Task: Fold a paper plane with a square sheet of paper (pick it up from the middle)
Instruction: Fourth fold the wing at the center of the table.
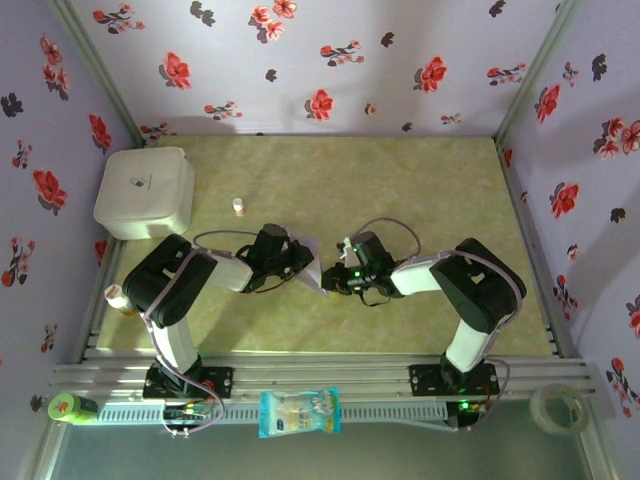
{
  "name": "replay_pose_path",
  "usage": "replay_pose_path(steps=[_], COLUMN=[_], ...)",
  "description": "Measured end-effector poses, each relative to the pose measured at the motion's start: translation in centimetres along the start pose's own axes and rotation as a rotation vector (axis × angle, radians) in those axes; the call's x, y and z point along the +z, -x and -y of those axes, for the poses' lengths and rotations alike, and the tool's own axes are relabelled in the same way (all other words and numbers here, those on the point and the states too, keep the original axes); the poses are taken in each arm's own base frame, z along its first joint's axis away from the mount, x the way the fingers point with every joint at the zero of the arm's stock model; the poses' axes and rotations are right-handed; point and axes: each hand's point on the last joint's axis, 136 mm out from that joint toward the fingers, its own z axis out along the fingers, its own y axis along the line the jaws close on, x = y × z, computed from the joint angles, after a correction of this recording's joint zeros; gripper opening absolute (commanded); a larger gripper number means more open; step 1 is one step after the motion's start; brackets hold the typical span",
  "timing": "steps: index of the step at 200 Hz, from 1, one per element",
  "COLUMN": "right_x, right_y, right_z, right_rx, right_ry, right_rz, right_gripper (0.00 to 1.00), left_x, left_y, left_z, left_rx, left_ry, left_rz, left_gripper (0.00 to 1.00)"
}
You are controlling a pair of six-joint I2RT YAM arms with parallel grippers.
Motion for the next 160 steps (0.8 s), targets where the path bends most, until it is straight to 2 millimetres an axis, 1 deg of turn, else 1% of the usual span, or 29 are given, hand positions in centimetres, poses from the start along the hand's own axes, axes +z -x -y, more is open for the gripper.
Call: replay_pose_path(steps=[21, 55, 88, 121, 151, 160], right_x=[-0.1, -0.4, -0.7, -0.7, -0.7, -0.7], right_y=[-0.1, -0.4, -0.8, -1.0, -1.1, -1.1], right_z=[0.3, 0.3, 0.5, 0.6, 0.7, 0.7], right_rx=[-0.011, -0.023, -0.019, -0.025, -0.027, -0.027], right_ry=[-0.020, -0.031, -0.047, -0.053, -0.056, -0.056], right_rz=[-0.008, -0.017, -0.028, -0.036, -0.039, -0.039], right_gripper=[0.10, 0.15, 0.15, 0.09, 0.09, 0.10], left_x=[0.0, 0.0, 0.0, 0.1, 0.1, 0.1], left_y=[0.0, 0.0, 0.0, 0.0, -0.1, -0.1], left_z=[0.0, 0.0, 0.0, 0.1, 0.1, 0.1], left_rx=[0.000, 0.000, 0.000, 0.001, 0.001, 0.001], left_ry=[0.000, -0.001, -0.002, -0.005, -0.006, -0.006], left_rz=[0.000, -0.001, 0.000, -0.002, -0.006, -0.005], left_gripper=[0.10, 0.10, 0.10, 0.10, 0.10, 0.10])
